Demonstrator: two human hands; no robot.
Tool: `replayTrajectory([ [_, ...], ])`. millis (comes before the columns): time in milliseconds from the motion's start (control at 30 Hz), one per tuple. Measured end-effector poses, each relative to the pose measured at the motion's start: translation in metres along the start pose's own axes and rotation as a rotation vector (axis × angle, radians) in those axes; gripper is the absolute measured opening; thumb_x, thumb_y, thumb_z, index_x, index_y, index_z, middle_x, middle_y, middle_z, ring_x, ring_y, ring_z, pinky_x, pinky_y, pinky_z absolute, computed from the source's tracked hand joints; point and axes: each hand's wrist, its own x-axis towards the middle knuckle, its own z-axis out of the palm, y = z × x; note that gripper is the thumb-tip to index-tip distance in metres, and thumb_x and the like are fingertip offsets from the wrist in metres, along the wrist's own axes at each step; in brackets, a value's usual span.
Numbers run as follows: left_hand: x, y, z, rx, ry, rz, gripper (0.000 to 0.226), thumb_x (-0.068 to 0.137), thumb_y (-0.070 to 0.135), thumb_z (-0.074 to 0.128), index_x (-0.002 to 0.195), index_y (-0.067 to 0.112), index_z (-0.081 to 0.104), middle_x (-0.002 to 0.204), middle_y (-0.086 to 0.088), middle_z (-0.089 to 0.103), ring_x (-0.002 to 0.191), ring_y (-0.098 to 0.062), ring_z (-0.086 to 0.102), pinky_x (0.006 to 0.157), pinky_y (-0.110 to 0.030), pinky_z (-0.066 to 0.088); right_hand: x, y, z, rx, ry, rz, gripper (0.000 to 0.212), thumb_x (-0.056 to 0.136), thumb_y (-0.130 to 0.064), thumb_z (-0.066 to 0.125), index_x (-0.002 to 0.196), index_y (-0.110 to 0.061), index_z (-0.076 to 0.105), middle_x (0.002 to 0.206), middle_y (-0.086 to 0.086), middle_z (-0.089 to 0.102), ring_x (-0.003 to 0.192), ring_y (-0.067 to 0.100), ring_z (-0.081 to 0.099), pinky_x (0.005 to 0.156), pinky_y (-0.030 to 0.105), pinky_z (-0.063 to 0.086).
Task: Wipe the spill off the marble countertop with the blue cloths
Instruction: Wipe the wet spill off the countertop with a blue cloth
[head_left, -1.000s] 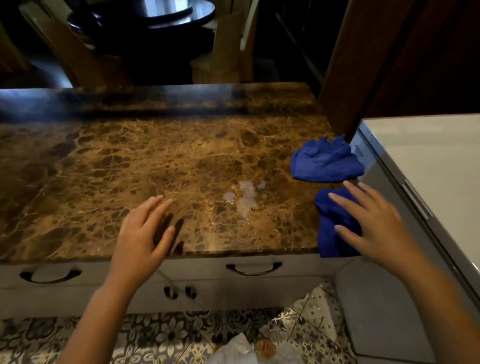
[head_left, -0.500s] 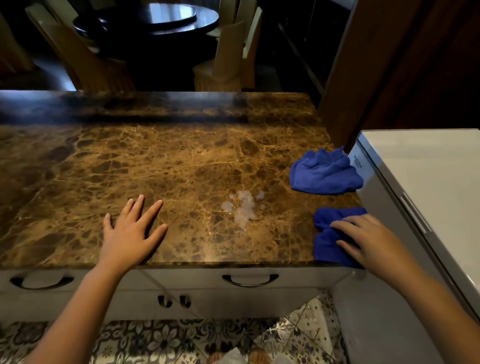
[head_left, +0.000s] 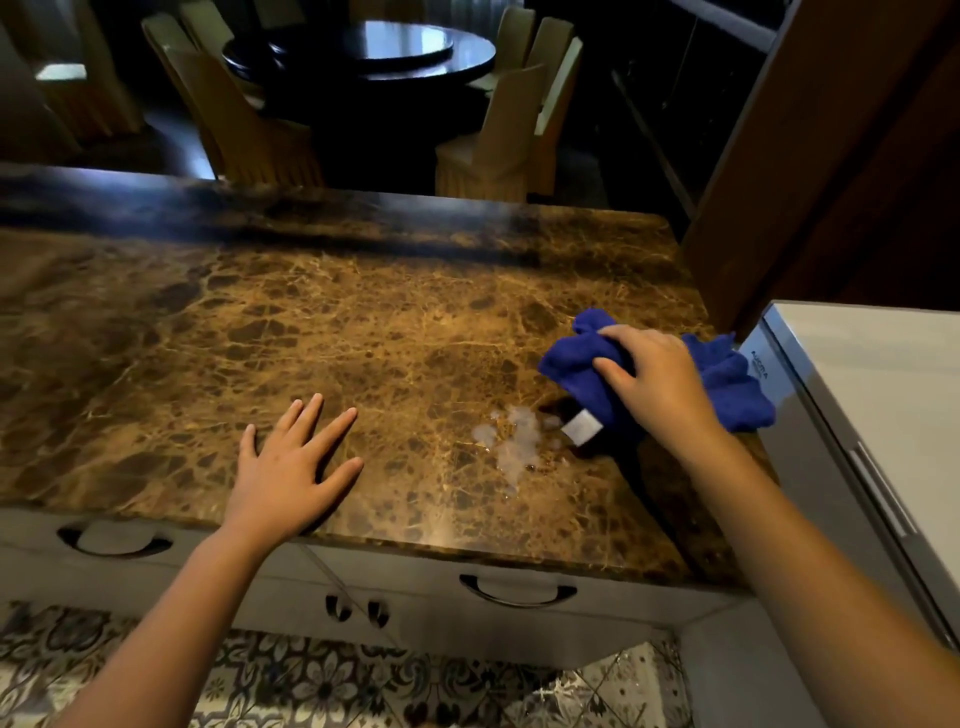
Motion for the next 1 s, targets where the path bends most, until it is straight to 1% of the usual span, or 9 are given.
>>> replayTrajectory([
  [67,0.000,0.000,-0.001,0.002,0.005,0.003,0.067,0.077,0.073,0.015,0.140,0.051,0.016,0.158,0.003,0.009,0.145,-0.014,0.001,0.113,-0.056,0.001,0.023,0.000,0.026,-0.130,-0.098,0.047,0.030,0.088,-0.026,0.055,0.114,-0.011,0.056,0.111,0.022,0.060,0.105,0.038,0.050,0.089,0.043,0.036],
  [167,-0.001,0.000,0.001,-0.003,0.025,0.010,0.068,0.075,0.074,0.012,0.140,0.052,0.015,0.158,0.003,0.009,0.144,-0.014,0.001,0.112,-0.056,0.001,0.040,0.002,0.059,-0.342,-0.261,0.095,0.043,0.088,-0.048,0.046,0.121,-0.022,0.051,0.125,0.017,0.048,0.118,0.034,0.037,0.093,0.044,0.035],
  [233,-0.001,-0.001,0.002,0.000,0.030,0.008,0.067,0.076,0.074,0.013,0.139,0.053,0.014,0.158,0.004,0.009,0.144,-0.013,0.001,0.112,-0.056,0.001,0.050,0.006,0.074,-0.442,-0.313,0.055,0.054,0.086,-0.059,0.037,0.132,-0.031,0.040,0.140,0.015,0.037,0.130,0.033,0.027,0.103,0.053,0.023],
  [333,0.000,-0.002,0.004,0.019,0.030,0.009,0.065,0.077,0.075,0.012,0.138,0.054,0.009,0.158,0.005,0.008,0.143,-0.010,-0.001,0.112,-0.055,0.002,0.062,0.011,0.088,-0.424,-0.374,-0.004,0.061,0.084,-0.067,0.027,0.140,-0.044,0.016,0.156,0.011,0.005,0.141,0.031,-0.001,0.107,0.063,-0.004],
  [433,0.000,-0.003,0.005,0.016,0.034,0.009,0.064,0.077,0.075,0.012,0.138,0.056,0.009,0.158,0.005,0.009,0.142,-0.008,-0.003,0.113,-0.055,0.002,0.060,0.013,0.099,-0.264,-0.413,-0.056,0.057,0.086,-0.063,0.030,0.138,-0.050,0.011,0.157,0.005,-0.008,0.141,0.029,-0.009,0.107,0.062,-0.005],
  [633,-0.001,0.000,0.002,0.020,0.028,0.010,0.067,0.076,0.074,0.011,0.139,0.053,0.012,0.158,0.004,0.009,0.144,-0.013,0.001,0.113,-0.055,0.002,0.026,0.001,0.100,-0.136,-0.359,-0.112,0.054,0.082,-0.068,0.035,0.133,-0.051,0.029,0.157,-0.003,-0.003,0.142,0.023,-0.006,0.108,0.060,-0.006],
  [767,-0.002,0.001,0.001,0.015,0.017,0.005,0.068,0.075,0.074,0.010,0.139,0.053,0.012,0.158,0.004,0.007,0.144,-0.013,-0.001,0.113,-0.055,0.001,-0.027,-0.011,0.092,-0.026,-0.332,-0.254,0.054,0.082,-0.066,0.036,0.132,-0.047,0.036,0.155,-0.010,0.001,0.142,0.016,-0.003,0.111,0.054,-0.003],
  [867,-0.003,0.001,0.001,0.013,0.017,0.008,0.068,0.075,0.074,0.010,0.140,0.052,0.012,0.158,0.004,0.008,0.144,-0.014,0.000,0.113,-0.056,0.001,-0.068,-0.028,0.091,0.042,-0.324,-0.352,0.051,0.085,-0.059,0.037,0.132,-0.041,0.040,0.150,-0.014,0.003,0.140,0.010,-0.002,0.111,0.042,0.001],
  [1000,-0.001,-0.001,0.002,0.022,0.020,0.017,0.068,0.076,0.074,0.011,0.140,0.052,0.014,0.158,0.003,0.009,0.145,-0.015,0.002,0.112,-0.056,0.002,-0.099,-0.044,0.082,0.124,-0.308,-0.460,0.039,0.091,-0.041,0.048,0.126,-0.026,0.053,0.149,-0.006,0.025,0.139,0.017,0.019,0.111,0.038,0.012],
])
